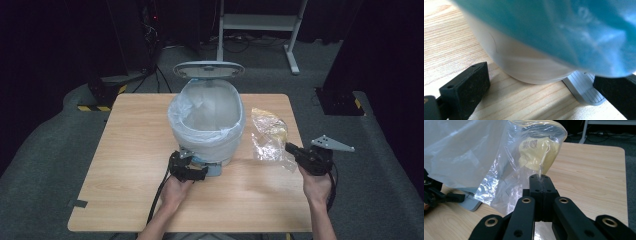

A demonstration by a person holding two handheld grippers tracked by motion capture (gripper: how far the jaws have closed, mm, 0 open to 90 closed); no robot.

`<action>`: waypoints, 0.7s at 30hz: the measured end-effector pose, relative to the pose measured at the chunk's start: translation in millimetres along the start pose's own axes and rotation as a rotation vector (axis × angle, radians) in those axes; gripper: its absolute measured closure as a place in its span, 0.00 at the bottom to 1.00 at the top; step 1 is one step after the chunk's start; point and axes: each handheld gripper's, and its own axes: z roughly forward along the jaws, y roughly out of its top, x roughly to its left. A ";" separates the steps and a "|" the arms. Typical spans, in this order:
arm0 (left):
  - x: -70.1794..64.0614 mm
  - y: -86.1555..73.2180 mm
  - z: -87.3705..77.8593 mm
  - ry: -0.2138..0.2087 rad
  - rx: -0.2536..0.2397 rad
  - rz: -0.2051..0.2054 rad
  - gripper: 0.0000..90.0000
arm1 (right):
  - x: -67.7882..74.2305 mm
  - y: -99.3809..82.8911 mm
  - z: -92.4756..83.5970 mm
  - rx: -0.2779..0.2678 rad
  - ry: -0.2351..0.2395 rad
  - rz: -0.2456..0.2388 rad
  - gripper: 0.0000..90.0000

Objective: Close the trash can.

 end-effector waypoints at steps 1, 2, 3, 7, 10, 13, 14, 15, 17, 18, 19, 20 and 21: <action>0.0 0.0 0.0 0.000 0.000 0.000 0.01 | 0.0 0.0 0.0 0.000 0.000 0.000 1.00; 0.0 0.0 0.0 0.000 0.000 0.000 0.01 | 0.7 0.8 -1.3 -0.001 0.001 -0.001 1.00; 0.0 0.0 0.0 0.000 0.000 0.000 0.01 | 1.2 1.4 -2.2 -0.002 0.002 -0.005 1.00; 0.0 0.0 0.0 0.000 0.000 0.000 0.01 | 2.5 3.3 -6.0 -0.012 0.007 -0.003 1.00; 0.0 0.0 0.0 0.000 0.000 0.000 0.01 | 3.3 5.6 -9.4 -0.023 0.013 0.002 1.00; 0.1 0.0 0.0 0.000 0.000 0.000 0.01 | 5.1 7.4 -10.9 -0.024 0.012 -0.008 1.00; 0.1 0.0 0.0 0.000 0.000 0.000 0.01 | 6.0 8.4 -12.1 -0.025 0.013 -0.010 1.00; 0.1 0.0 0.0 0.000 0.000 0.000 0.01 | 7.1 9.9 -13.7 -0.028 0.014 -0.012 1.00; 0.1 0.0 0.0 0.000 0.000 0.000 0.01 | 8.1 12.1 -15.9 -0.035 0.017 -0.016 1.00; 0.1 0.0 0.0 -0.001 0.000 0.000 0.01 | 8.7 13.5 -16.6 -0.037 0.022 -0.016 1.00; 0.1 0.0 0.0 -0.001 0.000 0.000 0.01 | 9.3 14.9 -16.7 -0.034 0.027 -0.020 1.00; 0.1 0.0 0.0 -0.001 0.000 0.000 0.01 | 10.4 16.6 -16.4 -0.026 0.029 -0.027 1.00; 0.1 0.0 0.0 -0.001 0.000 0.000 0.01 | 11.0 17.6 -16.2 -0.023 0.028 -0.031 1.00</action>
